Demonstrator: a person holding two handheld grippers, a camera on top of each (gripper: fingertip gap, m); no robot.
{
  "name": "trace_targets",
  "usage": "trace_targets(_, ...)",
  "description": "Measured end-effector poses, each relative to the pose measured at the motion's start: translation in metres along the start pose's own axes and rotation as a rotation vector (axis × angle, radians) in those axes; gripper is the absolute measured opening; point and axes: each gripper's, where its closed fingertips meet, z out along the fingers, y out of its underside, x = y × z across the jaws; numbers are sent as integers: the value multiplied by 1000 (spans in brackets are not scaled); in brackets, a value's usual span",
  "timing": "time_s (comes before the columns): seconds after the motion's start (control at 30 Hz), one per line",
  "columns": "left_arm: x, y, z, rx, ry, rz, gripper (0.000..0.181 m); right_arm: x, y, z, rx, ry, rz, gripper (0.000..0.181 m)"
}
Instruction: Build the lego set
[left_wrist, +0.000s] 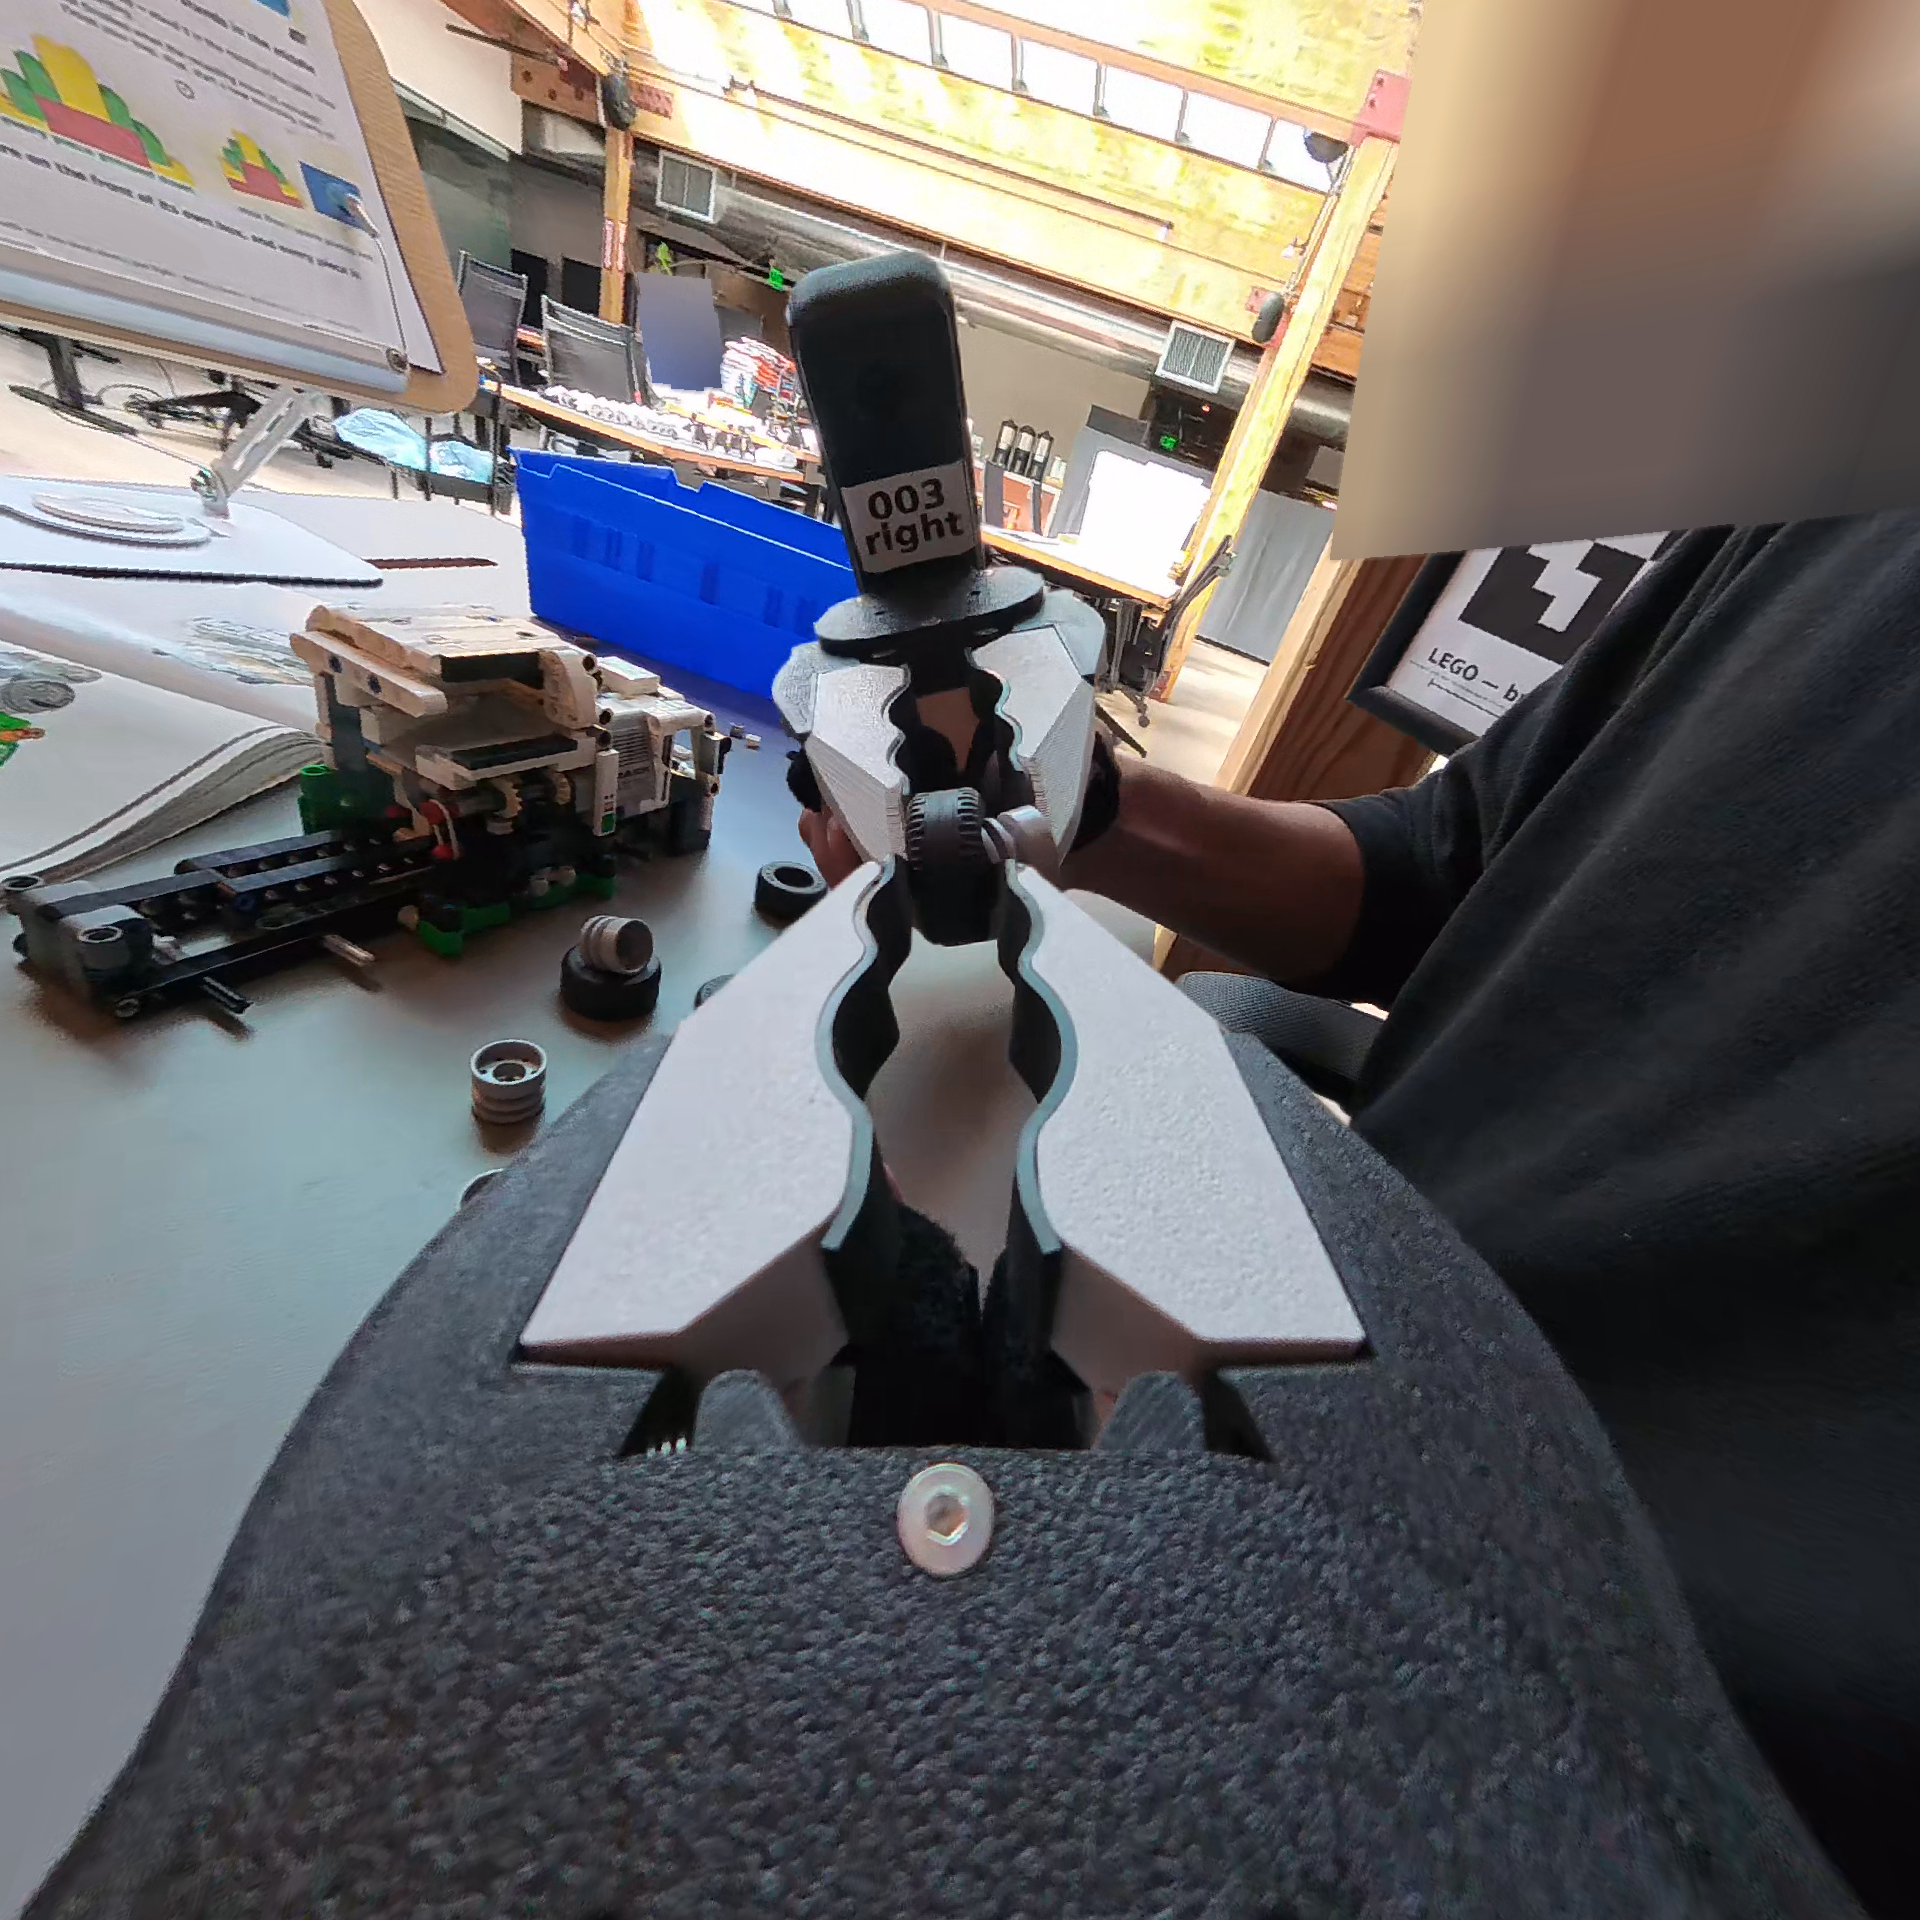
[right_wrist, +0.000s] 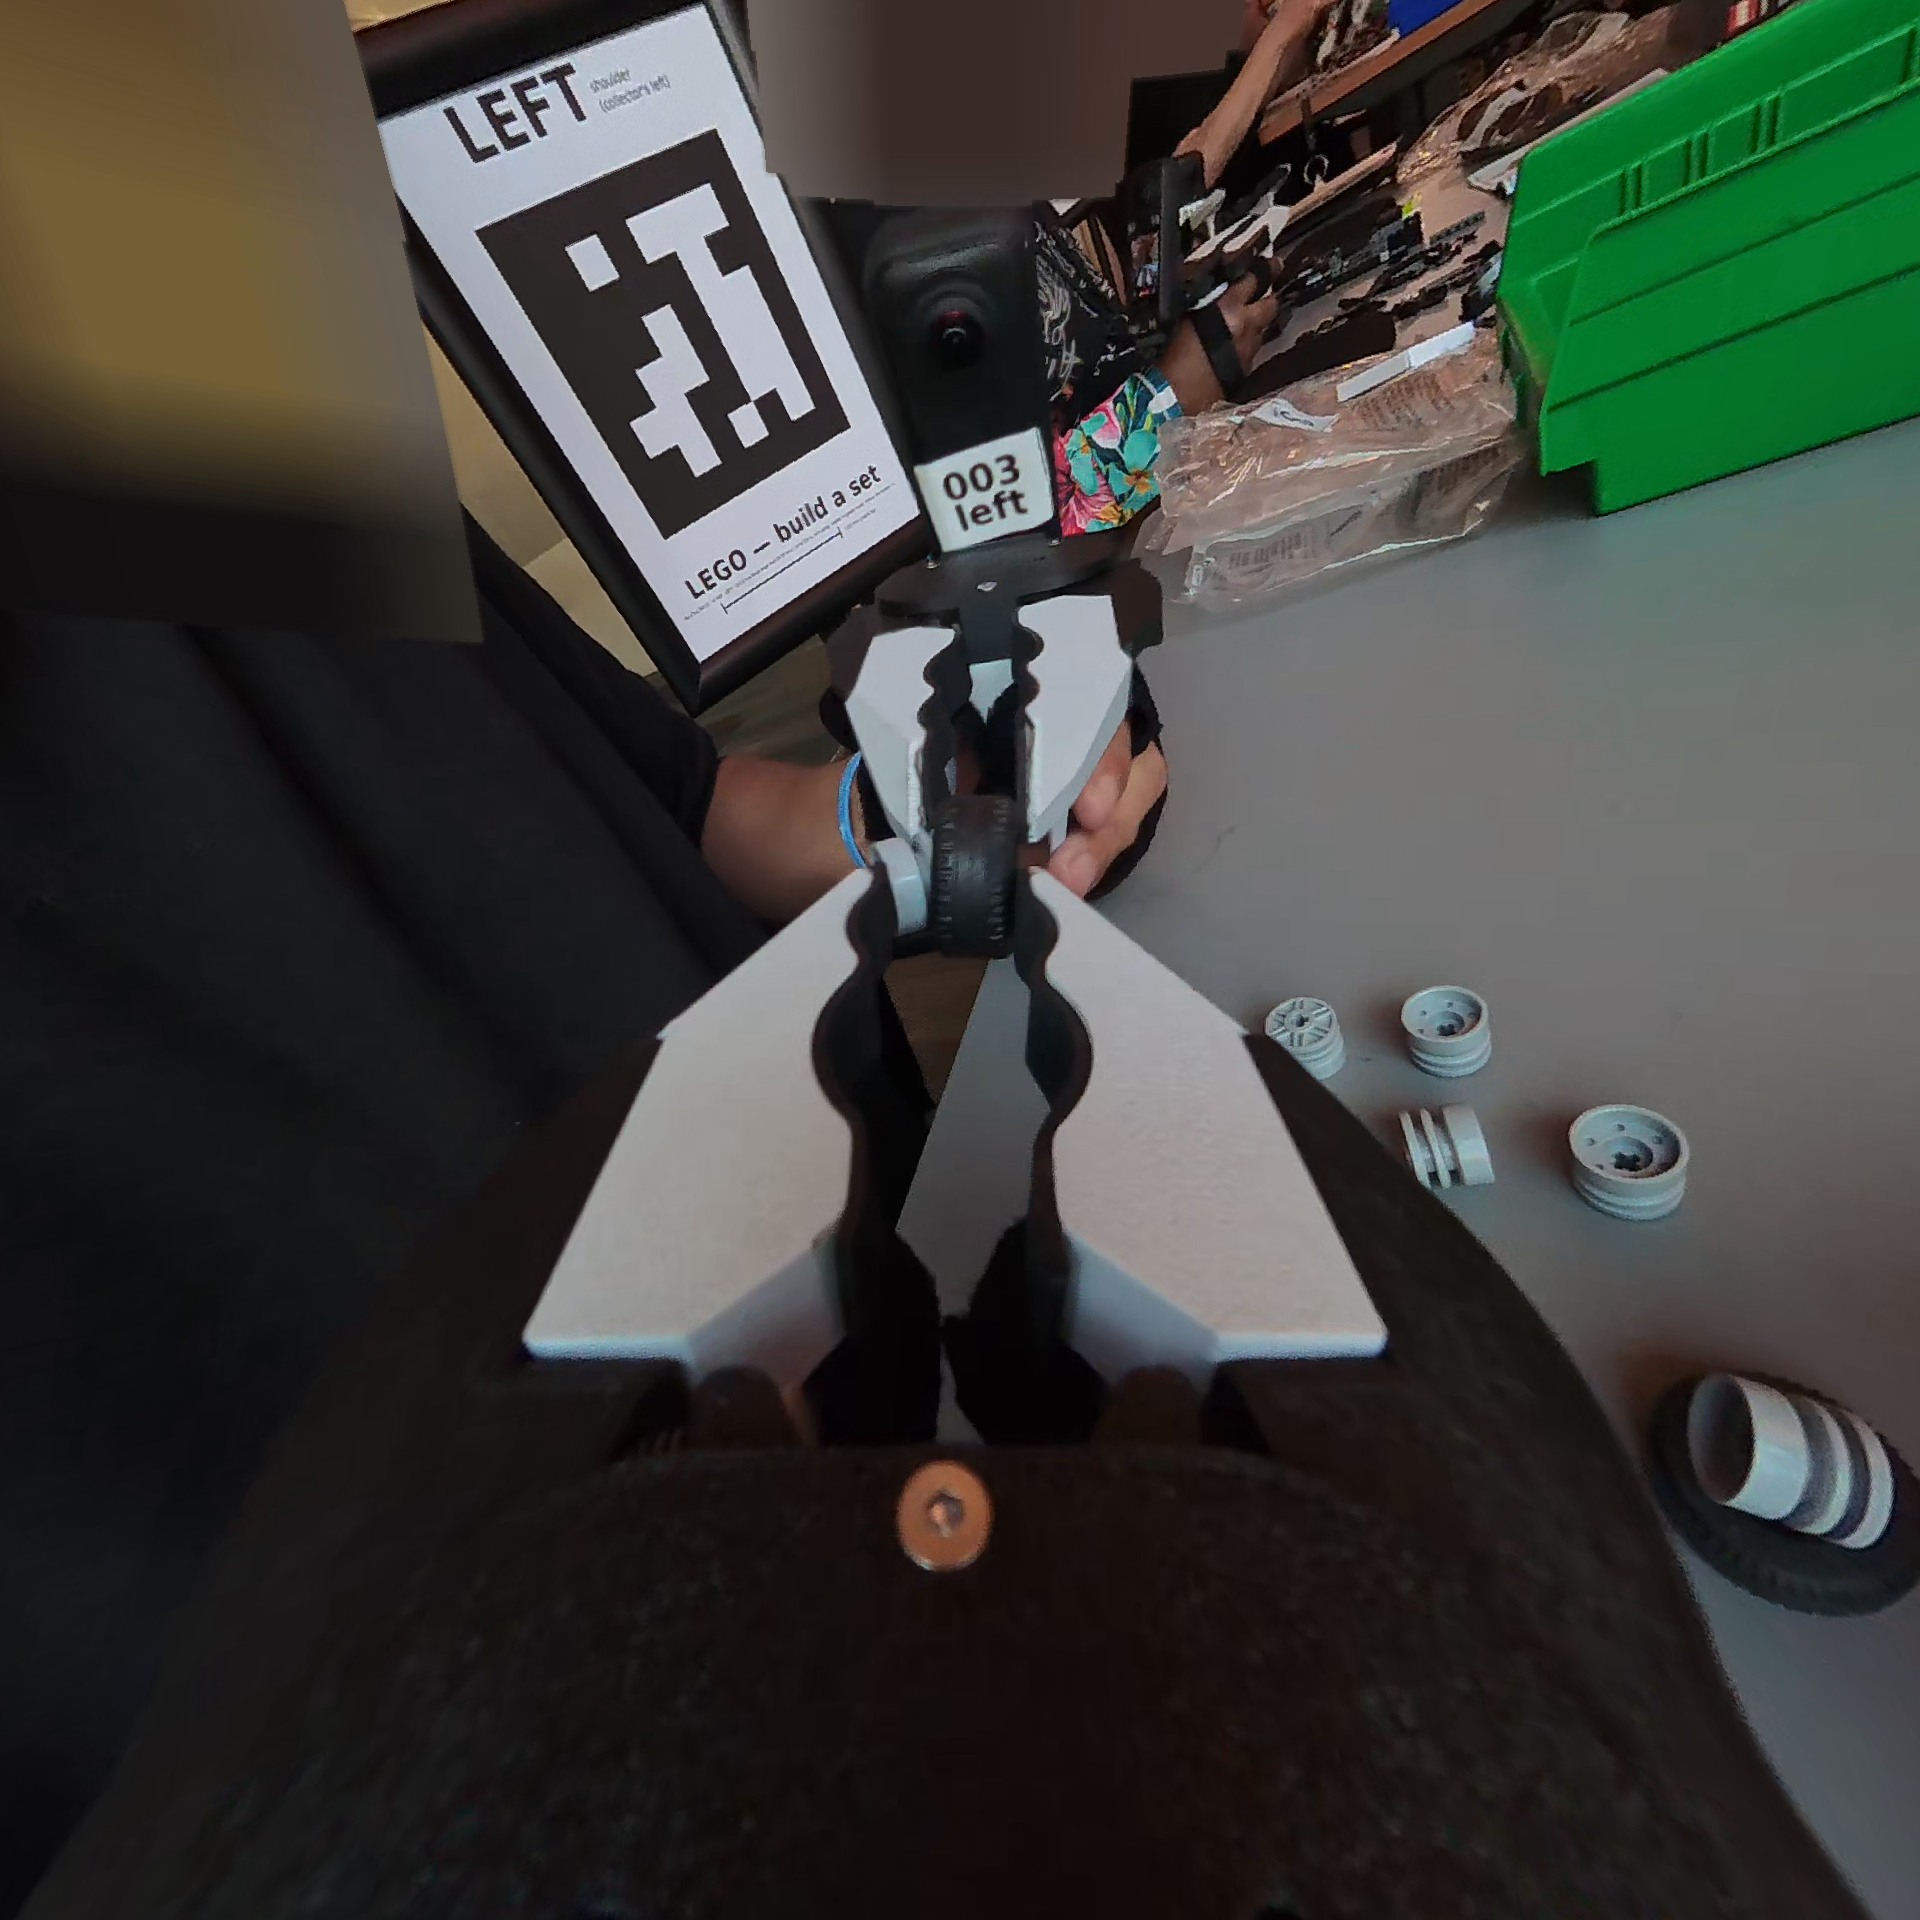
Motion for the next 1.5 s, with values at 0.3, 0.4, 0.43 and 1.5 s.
trace_targets(0.3, -7, 3, 2, -18, -104, 68, 12, 7, 3, -1, 12, 70, -21, 28)
trace_targets(0.4, -5, 3, 4, -12, -102, 67, 13, 4, 2, -2, 19, 31, 2, 27)
trace_targets(0.43, -4, 4, 5, -23, -107, 77, 13, 4, 4, -4, 11, 24, 2, 26)
trace_targets(1.5, -6, 9, 8, -100, -190, 168, 12, 4, 6, -7, 50, -17, 22, 25)
